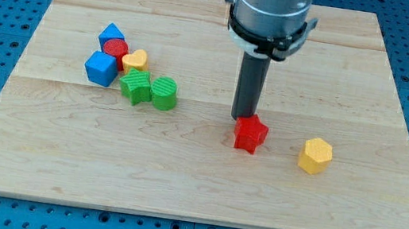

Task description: Move blue triangle into blue cube

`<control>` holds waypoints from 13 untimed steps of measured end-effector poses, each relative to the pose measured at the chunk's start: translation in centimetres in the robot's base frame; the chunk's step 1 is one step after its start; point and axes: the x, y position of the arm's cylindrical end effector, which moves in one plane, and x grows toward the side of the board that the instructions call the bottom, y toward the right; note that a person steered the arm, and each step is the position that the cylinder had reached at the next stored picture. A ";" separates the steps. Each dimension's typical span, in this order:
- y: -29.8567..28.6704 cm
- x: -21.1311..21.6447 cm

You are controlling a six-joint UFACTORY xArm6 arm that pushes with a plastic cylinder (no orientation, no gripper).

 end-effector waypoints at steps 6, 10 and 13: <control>-25.3 -17.6; -28.7 -9.7; -28.7 -7.5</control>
